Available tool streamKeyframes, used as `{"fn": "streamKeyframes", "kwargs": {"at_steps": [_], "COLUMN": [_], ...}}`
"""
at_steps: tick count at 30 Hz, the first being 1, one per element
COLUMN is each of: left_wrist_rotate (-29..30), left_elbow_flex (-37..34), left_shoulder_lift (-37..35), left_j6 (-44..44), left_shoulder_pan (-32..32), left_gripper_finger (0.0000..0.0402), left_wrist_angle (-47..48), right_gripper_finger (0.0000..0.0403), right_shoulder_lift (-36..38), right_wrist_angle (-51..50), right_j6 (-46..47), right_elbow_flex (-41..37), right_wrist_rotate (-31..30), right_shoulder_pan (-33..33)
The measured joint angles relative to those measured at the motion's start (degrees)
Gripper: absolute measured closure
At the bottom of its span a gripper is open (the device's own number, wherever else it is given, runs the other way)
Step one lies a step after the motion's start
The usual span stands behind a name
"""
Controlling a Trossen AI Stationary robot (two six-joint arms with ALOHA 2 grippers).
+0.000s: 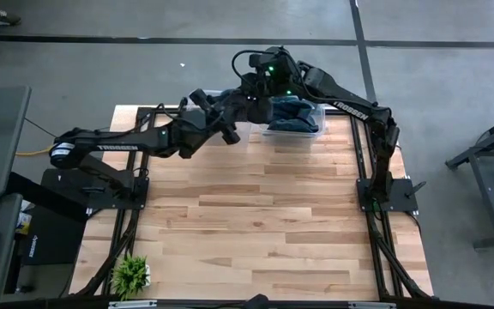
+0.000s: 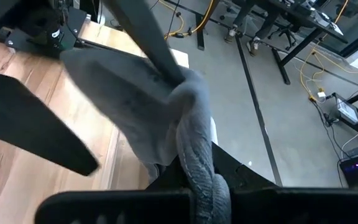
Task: Pick & Place hat
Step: Put the gray cap into the left transparent bin
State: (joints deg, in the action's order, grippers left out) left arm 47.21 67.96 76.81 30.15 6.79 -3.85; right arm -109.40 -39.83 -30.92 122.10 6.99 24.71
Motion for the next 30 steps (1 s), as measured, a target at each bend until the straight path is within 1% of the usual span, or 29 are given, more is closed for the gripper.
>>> {"fn": "streamKeyframes", "kwargs": {"at_steps": [5,9,16,24,27,30], "left_wrist_rotate": [2.8,3.8,5.0,5.0,5.1,4.2], "left_elbow_flex": [0.0,0.0,0.0,0.0,0.0,0.0], "left_shoulder_lift": [1.0,0.9,0.9,1.9,1.8,1.9], "left_j6": [4.1,5.7,6.1,5.3,3.0,0.8], "left_shoulder_pan": [-0.1,-0.1,0.0,2.5,3.2,4.1], "left_gripper_finger": [0.0144,0.0144,0.0144,0.0145,0.0158,0.0187], "left_wrist_angle": [-2.4,-3.7,-4.3,-3.6,-2.1,0.2], "right_gripper_finger": [0.0403,0.0403,0.0403,0.0403,0.0403,0.0403], "right_shoulder_lift": [0.0,0.0,0.0,0.0,0.0,0.0], "right_wrist_angle": [-0.2,-0.2,-0.2,-0.2,-0.4,-1.1], "right_j6": [-0.1,-0.2,-0.2,-0.3,-0.7,-1.0], "right_elbow_flex": [0.0,0.0,0.0,0.0,0.0,0.0], "right_wrist_rotate": [0.0,0.1,0.1,0.4,0.5,0.4], "right_shoulder_pan": [0.0,0.0,0.0,-0.8,-1.2,-1.4]}}
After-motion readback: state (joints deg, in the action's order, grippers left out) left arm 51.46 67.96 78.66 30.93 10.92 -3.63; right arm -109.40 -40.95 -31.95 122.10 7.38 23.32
